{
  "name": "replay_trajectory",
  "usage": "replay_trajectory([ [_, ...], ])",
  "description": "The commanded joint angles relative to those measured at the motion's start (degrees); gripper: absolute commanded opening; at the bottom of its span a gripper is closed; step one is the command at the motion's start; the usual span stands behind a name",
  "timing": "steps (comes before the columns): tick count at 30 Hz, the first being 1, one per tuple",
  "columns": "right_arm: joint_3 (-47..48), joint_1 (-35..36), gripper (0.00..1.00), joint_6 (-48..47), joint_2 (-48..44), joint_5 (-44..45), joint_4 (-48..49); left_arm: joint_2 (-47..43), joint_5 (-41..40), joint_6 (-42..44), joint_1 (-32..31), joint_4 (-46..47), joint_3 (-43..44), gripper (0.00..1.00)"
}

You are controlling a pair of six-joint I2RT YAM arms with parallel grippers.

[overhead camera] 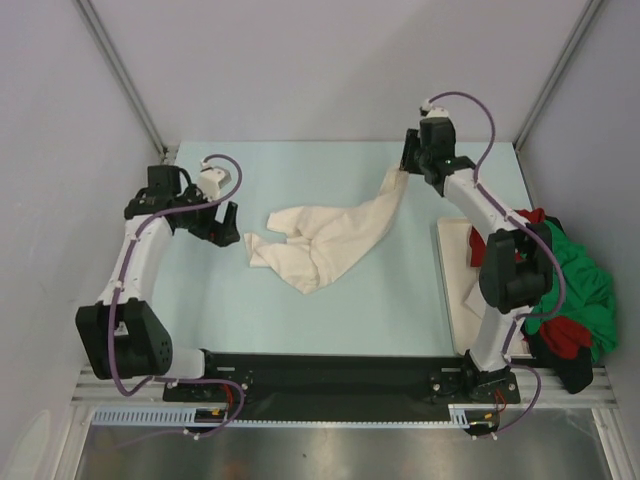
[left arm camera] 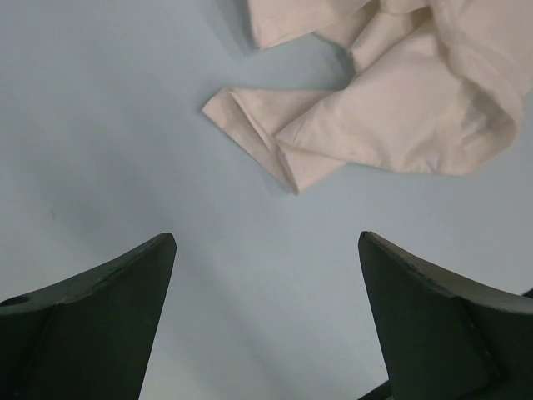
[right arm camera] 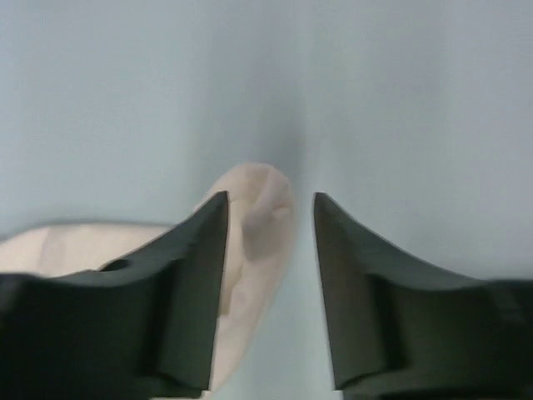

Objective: Fold and stack the t-shirts
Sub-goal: Move the tshirt to the center of the board, then flatten the tshirt out

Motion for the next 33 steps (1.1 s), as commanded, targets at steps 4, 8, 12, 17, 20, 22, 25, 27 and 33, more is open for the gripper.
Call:
replay_trajectory([
  [4, 8.71, -0.06, 0.67, 5.9, -0.94, 4.65, -12.67, 3.01, -11.03, -0.89, -5.12, 13.18, -6.05, 0.97],
  [8, -7.59, 9.69, 0.74, 8.97, -9.74, 10.81, -9.35, 10.13, -14.53, -5.1, -9.24, 16.78, -2.46, 0.94],
  [12, -18.09, 20.6, 0.74, 15.82, -14.33, 8.45, 0.49, 15.58, -19.38, -4.59, -15.66, 20.99, 1.58, 0.93],
  [17, -23.38, 28.25, 0.66, 23.29, -11.35, 8.7, 10.17, 26.12, -18.78, -6.69, -18.66, 20.67, 11.24, 0.94],
  [20, -20.93, 29.83, 0.63, 24.44, -6.96, 7.13, 12.02, 32.19, -18.86, -7.75, -18.74, 18.12, 16.61, 0.95],
  [22, -17.08, 30.45, 0.63, 25.06, -2.22, 8.79, 6.96, 35.27, -21.65, -8.28, -19.18, 16.97, 18.45, 0.98],
  [25, -11.44, 31.6, 0.64, 24.98, 1.74, 10.64, 3.32, 37.47, -23.08, -9.6, -19.18, 16.44, 18.29, 0.98],
  [27, -10.82, 32.03, 0.66, 24.8, 2.45, 10.73, 4.02, 38.09, -22.56, -10.21, -19.18, 16.88, 17.85, 0.96],
  [33, -4.52, 32.3, 0.67, 23.4, 10.53, 11.17, 0.27, 39.58, -20.89, -11.09, -19.89, 16.97, 17.76, 0.75],
])
